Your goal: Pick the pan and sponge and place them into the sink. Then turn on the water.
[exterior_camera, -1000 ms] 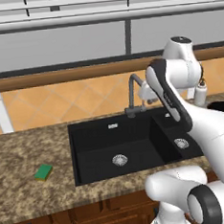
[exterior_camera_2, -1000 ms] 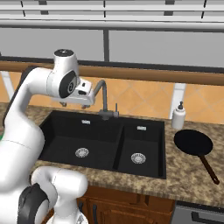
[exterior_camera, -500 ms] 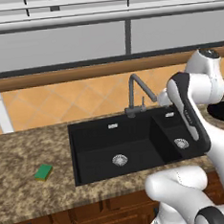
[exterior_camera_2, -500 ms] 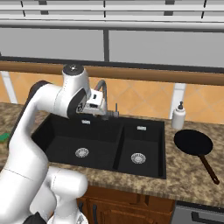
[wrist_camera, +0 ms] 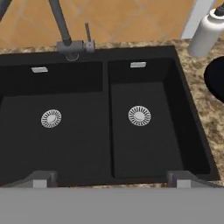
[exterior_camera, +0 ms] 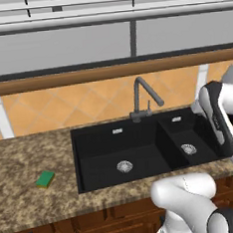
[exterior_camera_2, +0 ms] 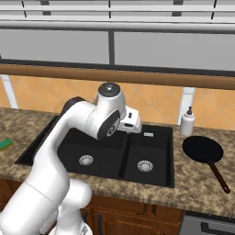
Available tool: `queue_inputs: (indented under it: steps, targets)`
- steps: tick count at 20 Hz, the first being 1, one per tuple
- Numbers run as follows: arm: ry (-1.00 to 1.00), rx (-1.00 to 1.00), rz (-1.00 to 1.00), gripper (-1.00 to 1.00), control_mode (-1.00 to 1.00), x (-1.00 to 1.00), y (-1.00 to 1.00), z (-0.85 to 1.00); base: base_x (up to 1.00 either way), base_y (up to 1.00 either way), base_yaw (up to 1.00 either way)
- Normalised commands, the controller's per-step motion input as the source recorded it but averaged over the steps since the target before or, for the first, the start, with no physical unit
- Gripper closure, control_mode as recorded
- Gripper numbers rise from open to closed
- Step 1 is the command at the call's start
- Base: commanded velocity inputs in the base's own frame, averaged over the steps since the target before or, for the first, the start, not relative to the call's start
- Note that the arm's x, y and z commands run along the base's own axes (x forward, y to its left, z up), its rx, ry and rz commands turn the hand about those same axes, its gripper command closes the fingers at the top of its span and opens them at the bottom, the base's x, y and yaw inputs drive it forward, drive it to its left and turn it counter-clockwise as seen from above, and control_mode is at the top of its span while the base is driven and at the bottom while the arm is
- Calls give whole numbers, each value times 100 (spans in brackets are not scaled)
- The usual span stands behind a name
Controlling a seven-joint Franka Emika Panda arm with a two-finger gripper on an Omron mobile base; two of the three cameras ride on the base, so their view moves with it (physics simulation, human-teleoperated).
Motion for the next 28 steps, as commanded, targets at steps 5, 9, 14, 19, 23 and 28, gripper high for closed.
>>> queue_inputs:
  steps: [5,9,14,19,23,28]
  targets:
    - [7,-6,-10,-100,-100,-1,-100,-23,0,0,0]
    - [13,-2,-9,-100,-100,0,-100,-26,0,0,0]
    - [8,-3,-1,-100,-100,0,-100,-28,0,0,0]
    - [0,-2,0,-100,-100,0,-100,-26,0,0,0]
    - [1,-4,2,-100,-100,1,-92,-35,0,0,0]
    - [0,-5,12,-100,-100,9,-74,-34,0,0,0]
